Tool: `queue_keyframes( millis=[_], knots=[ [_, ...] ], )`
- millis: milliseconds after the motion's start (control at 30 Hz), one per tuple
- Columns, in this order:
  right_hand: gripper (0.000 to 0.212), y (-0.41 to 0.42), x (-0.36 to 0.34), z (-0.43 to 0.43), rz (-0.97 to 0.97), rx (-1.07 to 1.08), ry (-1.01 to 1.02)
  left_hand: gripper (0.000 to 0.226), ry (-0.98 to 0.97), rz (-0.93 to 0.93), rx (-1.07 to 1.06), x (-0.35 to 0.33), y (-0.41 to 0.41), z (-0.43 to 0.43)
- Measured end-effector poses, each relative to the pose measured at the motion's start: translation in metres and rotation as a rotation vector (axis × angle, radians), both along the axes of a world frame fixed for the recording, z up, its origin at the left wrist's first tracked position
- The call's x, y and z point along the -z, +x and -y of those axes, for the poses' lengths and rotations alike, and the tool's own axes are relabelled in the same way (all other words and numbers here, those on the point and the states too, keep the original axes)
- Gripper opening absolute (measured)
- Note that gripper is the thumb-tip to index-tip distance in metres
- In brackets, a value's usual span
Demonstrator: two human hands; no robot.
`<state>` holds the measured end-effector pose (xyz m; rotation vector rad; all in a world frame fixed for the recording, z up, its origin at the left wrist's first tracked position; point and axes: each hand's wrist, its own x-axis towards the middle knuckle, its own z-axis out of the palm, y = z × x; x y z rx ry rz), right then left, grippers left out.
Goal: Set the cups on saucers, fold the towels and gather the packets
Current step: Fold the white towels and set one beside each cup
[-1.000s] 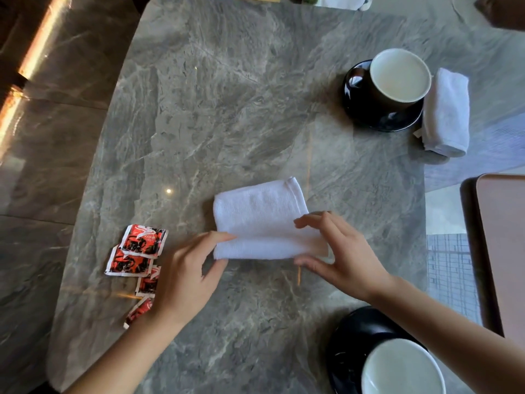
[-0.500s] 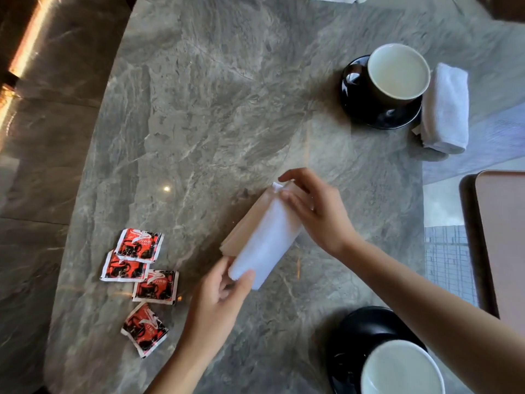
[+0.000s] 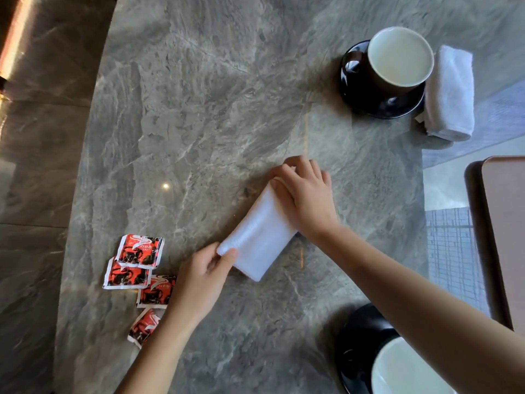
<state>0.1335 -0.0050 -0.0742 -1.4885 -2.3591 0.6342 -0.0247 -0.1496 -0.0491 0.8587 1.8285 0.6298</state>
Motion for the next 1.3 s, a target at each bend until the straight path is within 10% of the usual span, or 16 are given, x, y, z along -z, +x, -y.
queue_keyframes(
  millis=[133,367,700,1300],
  knots=[
    [0.024,-0.003,0.003,-0.004,0.08,-0.073,0.066,0.04,-0.059,-0.493,0.229,-0.01,-0.004,-0.006],
    [0.024,-0.006,0.005,-0.007,0.102,-0.186,0.058,0.042,0.176,-0.718,0.289,-0.017,0.0,-0.012],
    [0.049,-0.002,0.008,-0.014,0.134,-0.191,-0.046,0.068,0.393,-0.857,0.994,0.017,0.028,-0.029],
    [0.049,0.0,-0.01,-0.02,0.064,-0.219,-0.095,0.069,0.286,-0.709,0.798,0.003,0.029,0.039]
  ],
)
